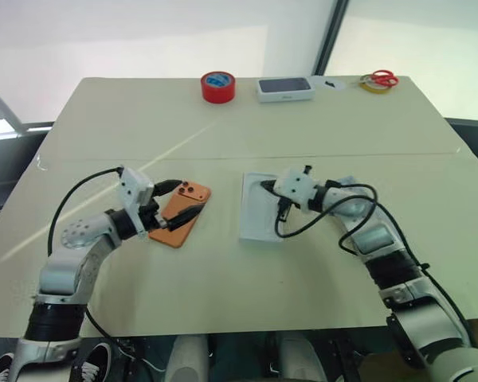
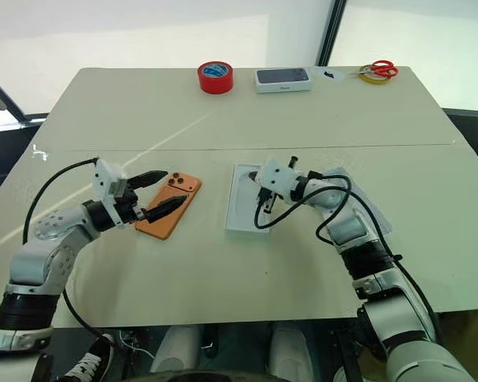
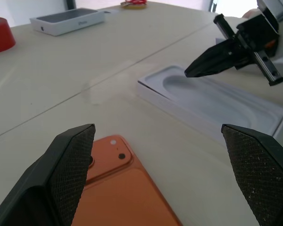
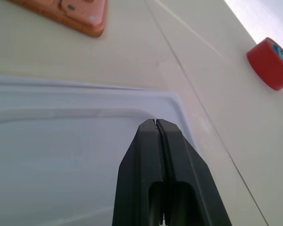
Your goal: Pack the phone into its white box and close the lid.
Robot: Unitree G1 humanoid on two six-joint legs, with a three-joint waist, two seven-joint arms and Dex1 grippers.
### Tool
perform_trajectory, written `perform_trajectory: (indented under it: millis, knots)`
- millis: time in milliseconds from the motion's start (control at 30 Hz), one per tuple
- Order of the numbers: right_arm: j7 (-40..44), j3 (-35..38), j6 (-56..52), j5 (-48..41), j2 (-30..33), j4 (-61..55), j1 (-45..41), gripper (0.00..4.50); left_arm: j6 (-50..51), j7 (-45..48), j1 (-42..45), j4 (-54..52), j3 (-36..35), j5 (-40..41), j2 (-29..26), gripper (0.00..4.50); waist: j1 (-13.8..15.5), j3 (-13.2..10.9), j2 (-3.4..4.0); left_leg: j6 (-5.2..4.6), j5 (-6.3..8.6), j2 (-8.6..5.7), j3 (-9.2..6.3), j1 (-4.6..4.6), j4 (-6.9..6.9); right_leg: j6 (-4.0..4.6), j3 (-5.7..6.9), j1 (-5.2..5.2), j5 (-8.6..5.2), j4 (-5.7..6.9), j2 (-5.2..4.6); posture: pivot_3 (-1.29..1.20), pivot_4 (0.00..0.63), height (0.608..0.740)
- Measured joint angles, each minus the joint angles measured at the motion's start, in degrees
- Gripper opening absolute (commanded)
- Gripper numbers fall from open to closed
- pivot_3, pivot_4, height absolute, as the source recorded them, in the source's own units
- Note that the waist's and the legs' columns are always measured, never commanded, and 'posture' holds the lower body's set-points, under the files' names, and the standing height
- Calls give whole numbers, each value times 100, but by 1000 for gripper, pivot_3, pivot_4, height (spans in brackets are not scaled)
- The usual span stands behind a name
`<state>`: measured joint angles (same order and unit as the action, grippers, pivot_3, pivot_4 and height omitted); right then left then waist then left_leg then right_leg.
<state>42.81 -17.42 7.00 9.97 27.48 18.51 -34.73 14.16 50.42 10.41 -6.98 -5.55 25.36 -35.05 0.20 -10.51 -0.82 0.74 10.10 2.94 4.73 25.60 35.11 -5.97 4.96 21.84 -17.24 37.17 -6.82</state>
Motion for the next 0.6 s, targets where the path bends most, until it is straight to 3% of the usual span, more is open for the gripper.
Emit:
perform_trajectory:
  millis: [100, 300, 500, 600]
  knots:
    - [265, -155, 101, 26, 4, 14, 123, 29, -185, 62, -420, -4, 7, -103, 32, 4500, -16, -1, 1, -2, -1, 2, -1, 9, -1, -5, 0, -9, 2, 7, 2, 0, 150, 740]
    - [1110, -293, 39, -237, 136, -608, 463, 29, -214, -115, -436, -37, -72, -107, 68, 4500, -10, -1, 1, 7, 4, 12, -11, -14, 3, -1, 3, -9, 0, 6, 5, 0, 150, 740]
    - [541, -189, -15, -66, -147, -149, 147, 29, 1076, -555, -24, 40, -342, 440, 69, 4500, -85, -1, 0, 0, -2, 8, -15, -10, 3, -6, 3, -12, 3, 15, 10, 0, 150, 740]
    - [136, 109, -217, -175, -435, -110, -51, 29, 1893, -651, 319, 426, -639, 785, -212, 4500, -115, -3, 2, 1, -3, 5, -10, -12, 0, -8, 2, -24, 3, 19, 12, 0, 150, 740]
